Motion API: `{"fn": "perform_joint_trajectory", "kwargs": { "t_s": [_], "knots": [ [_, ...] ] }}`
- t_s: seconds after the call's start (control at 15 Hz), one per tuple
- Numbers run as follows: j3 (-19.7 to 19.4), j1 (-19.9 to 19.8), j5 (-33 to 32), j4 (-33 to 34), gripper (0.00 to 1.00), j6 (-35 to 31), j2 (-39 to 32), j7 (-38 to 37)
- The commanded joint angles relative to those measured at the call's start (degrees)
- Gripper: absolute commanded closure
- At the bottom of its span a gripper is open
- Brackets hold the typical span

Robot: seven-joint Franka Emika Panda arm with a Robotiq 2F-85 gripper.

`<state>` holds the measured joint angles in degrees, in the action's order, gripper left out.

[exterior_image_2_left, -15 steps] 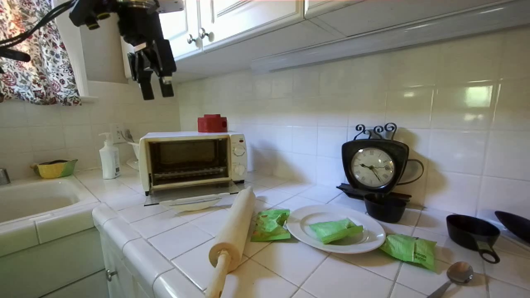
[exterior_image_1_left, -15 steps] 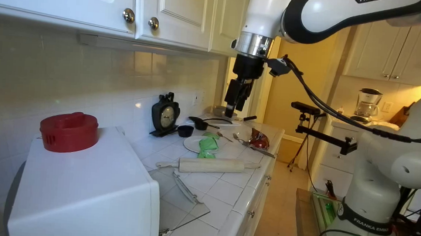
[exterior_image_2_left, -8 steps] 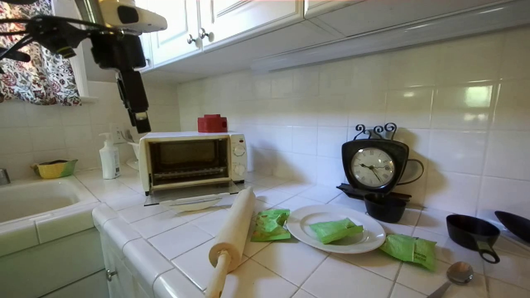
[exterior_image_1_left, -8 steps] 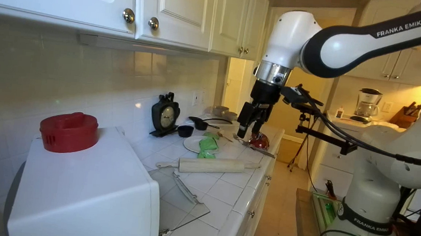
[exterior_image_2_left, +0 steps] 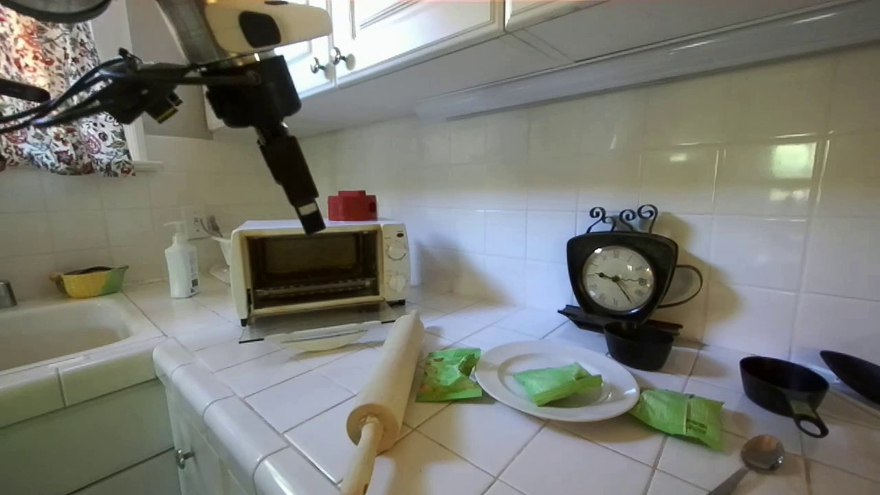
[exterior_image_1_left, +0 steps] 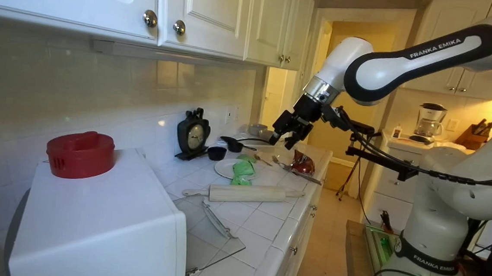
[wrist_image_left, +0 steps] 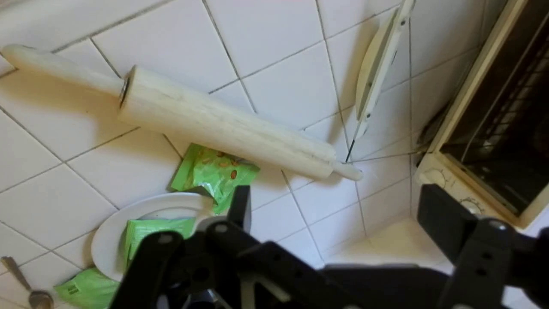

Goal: Close the toaster oven door.

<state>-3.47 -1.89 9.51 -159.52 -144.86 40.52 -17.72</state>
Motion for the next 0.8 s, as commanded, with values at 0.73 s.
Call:
{"fn": "perform_joint_trajectory", "kwargs": {
  "t_s": [0.73],
  "knots": [
    [-10.5,14.8,21.1,9.0,0.00,2.7,-18.6,28.2]
  ]
}}
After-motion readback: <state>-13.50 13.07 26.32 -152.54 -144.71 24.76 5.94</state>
